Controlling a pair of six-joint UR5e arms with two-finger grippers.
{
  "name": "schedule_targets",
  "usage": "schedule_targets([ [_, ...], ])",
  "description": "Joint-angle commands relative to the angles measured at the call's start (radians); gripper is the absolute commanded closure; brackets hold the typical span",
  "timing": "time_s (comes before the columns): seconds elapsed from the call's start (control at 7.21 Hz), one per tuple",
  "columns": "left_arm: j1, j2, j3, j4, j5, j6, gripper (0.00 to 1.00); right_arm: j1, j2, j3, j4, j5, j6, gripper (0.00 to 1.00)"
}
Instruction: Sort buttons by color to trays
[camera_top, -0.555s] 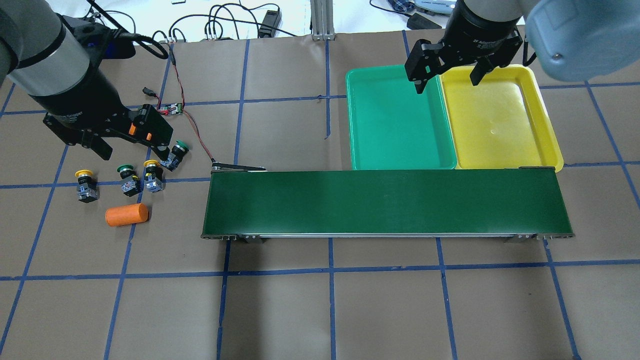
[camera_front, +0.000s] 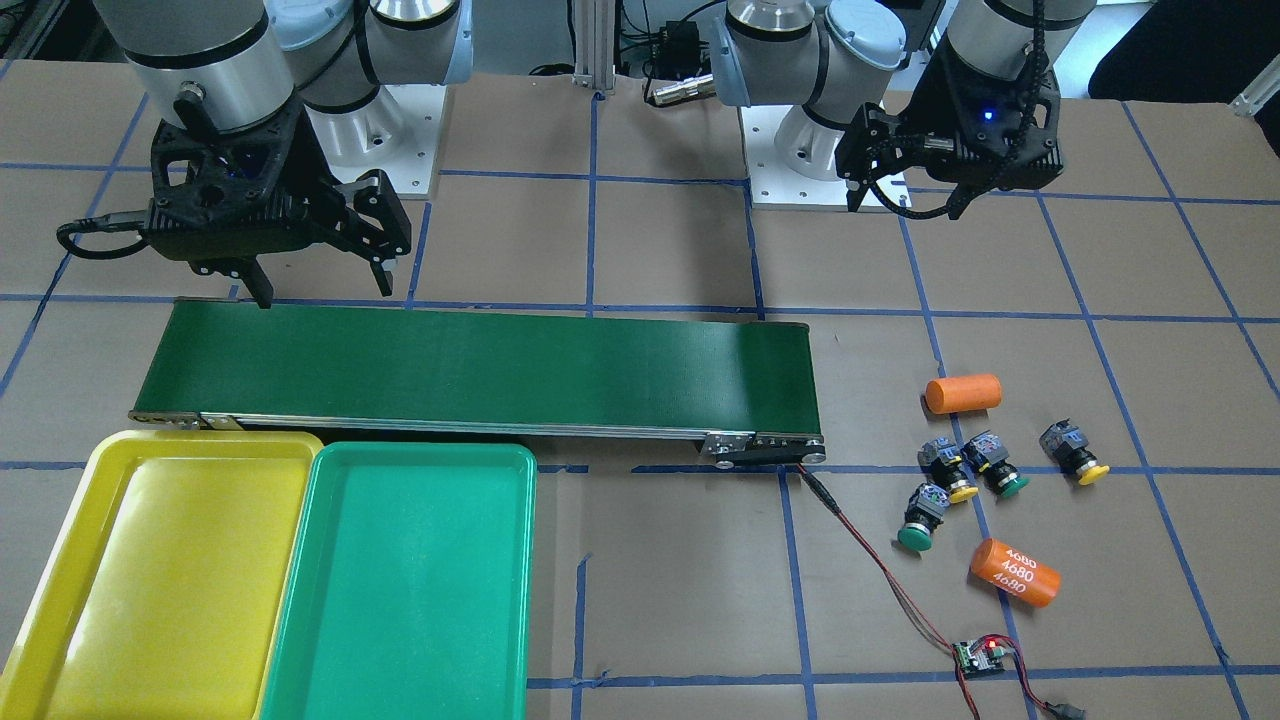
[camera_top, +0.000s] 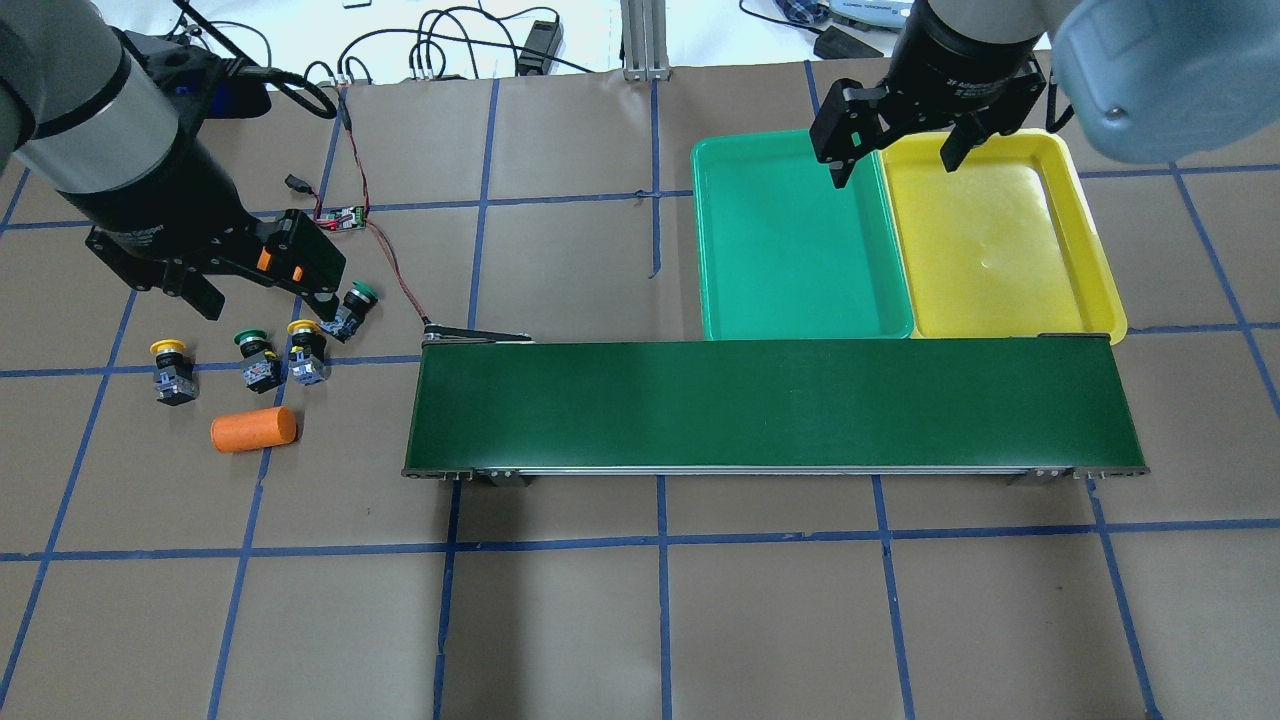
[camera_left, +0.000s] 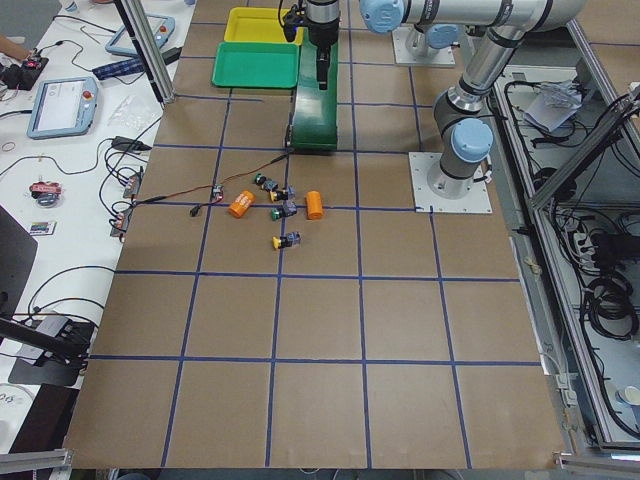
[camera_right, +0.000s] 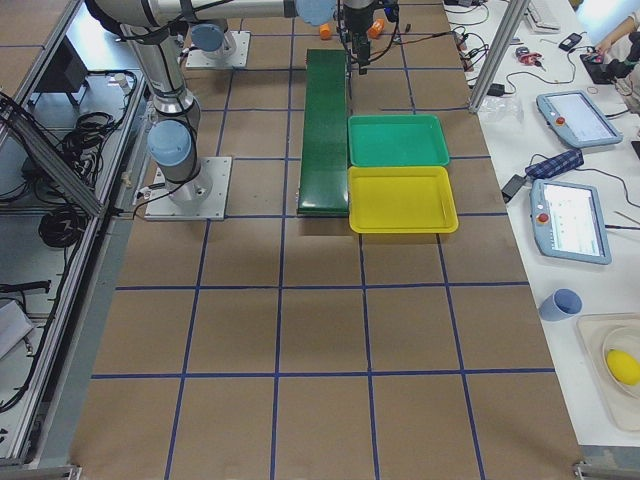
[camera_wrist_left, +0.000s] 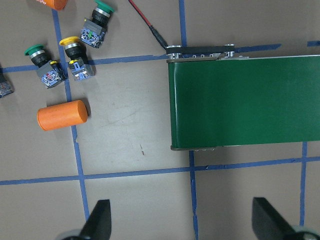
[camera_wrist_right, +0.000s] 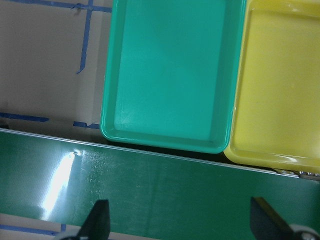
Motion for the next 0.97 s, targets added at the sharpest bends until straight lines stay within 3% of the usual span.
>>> schedule_targets([
  [0.0,0.000,-0.012,0.002,0.008,0.004,-0.008,0.00,0.000,-0.001,0.000,0.000,0.001,0.001,0.00],
  [0.83,0.043,-0.041,0.016,0.076,0.007,-0.003,0.00,0.000,-0.001,0.000,0.000,-0.001,-0.001,0.00],
])
